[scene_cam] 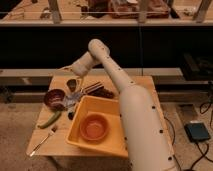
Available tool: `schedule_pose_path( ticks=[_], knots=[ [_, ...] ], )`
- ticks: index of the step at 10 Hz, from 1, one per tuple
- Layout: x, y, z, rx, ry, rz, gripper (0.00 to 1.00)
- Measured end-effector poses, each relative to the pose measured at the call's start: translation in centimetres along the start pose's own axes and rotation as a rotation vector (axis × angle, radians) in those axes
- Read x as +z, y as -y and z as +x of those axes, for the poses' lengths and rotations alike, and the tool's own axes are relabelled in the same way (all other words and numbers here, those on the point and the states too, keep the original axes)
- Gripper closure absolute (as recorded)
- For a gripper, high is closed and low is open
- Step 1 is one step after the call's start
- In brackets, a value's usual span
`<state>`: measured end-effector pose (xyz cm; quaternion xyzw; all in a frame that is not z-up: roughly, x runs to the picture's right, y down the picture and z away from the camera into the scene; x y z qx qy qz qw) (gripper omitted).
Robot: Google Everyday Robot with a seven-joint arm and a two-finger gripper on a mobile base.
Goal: Place towel in purple bowl
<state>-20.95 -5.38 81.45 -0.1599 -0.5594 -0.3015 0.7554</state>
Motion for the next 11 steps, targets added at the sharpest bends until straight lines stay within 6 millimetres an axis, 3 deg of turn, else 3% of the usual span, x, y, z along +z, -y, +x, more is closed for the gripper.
schedule_pose_path(
  ticks=[11],
  knots=[
    [0.03, -0.03, 0.05, -0.003, -0.009, -0.006, 0.20]
  ],
)
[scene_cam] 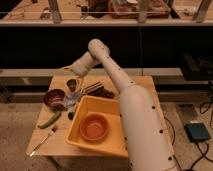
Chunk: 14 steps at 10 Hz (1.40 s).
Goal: Place towel in purple bowl
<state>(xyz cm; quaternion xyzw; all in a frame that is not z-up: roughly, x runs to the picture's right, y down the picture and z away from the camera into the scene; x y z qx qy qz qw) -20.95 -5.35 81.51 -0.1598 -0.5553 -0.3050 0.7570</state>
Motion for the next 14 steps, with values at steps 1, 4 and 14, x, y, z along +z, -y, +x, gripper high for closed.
schedule_pose_path(
  ticks=[1, 4, 14],
  knots=[
    [-0.1, -0.4, 0.4, 0.004, -0.034, -0.028, 0.20],
    [0.4, -1.3, 1.6, -0.003, -0.331, -0.248, 0.20],
    [0.8, -4.8, 6.3, -0.104, -0.510, -0.272, 0.20]
  ],
)
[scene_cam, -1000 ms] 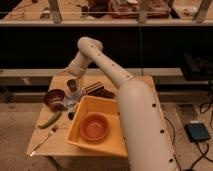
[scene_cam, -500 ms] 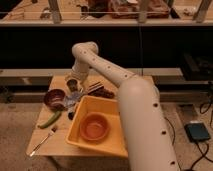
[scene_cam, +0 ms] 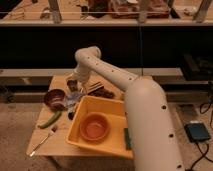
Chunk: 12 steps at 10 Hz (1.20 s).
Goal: Place towel in purple bowl
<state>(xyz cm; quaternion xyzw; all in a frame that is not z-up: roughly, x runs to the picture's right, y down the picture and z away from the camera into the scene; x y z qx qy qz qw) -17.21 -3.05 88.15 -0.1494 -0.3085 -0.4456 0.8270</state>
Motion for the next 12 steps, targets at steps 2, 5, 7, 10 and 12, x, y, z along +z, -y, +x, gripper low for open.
schedule_pose_path(
  ticks=[2, 5, 7, 10, 12],
  knots=[
    [0.8, 0.8, -0.4, -0.055, 0.024, -0.010, 0.20],
    [3.7, 1.0, -1.3, -0.175, 0.098, -0.051, 0.20],
    [4.7, 0.6, -1.3, -0.201, 0.122, -0.070, 0.20],
    [6.9, 0.0, -1.5, -0.211, 0.164, -0.105, 0.22],
    [7.4, -0.4, -1.4, -0.204, 0.176, -0.116, 0.39]
  ],
)
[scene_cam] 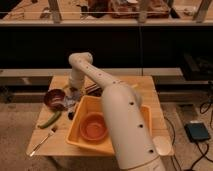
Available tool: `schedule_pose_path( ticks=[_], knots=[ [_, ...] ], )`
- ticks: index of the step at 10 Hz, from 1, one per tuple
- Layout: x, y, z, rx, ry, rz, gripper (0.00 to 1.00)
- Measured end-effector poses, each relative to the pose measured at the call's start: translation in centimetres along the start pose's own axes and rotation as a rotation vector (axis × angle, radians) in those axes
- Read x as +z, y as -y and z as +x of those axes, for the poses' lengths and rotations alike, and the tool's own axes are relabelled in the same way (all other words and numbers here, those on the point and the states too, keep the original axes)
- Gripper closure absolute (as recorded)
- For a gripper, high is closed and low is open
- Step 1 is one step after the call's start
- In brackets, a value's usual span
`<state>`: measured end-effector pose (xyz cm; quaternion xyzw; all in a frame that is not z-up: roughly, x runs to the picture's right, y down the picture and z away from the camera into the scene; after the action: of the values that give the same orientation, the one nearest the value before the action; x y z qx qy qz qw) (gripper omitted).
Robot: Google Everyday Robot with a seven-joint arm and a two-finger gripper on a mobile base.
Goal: Place towel in purple bowl
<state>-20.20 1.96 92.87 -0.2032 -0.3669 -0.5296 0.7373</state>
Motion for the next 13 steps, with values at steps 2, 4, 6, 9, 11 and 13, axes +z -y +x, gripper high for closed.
schedule_pose_path(
  ticks=[2, 4, 6, 9, 11, 13],
  knots=[
    [0.2, -0.4, 0.0, 0.008, 0.008, -0.002, 0.58],
    [0.4, -0.9, 0.1, 0.033, 0.008, -0.002, 0.74],
    [0.6, -1.1, 0.2, 0.048, 0.011, 0.002, 0.74],
    [0.4, -1.1, 0.2, 0.089, 0.030, 0.043, 0.95],
    [-1.8, -0.8, 0.3, 0.112, 0.022, 0.101, 1.00],
    [-5.7, 0.3, 0.4, 0.125, 0.005, 0.139, 1.00]
  ],
)
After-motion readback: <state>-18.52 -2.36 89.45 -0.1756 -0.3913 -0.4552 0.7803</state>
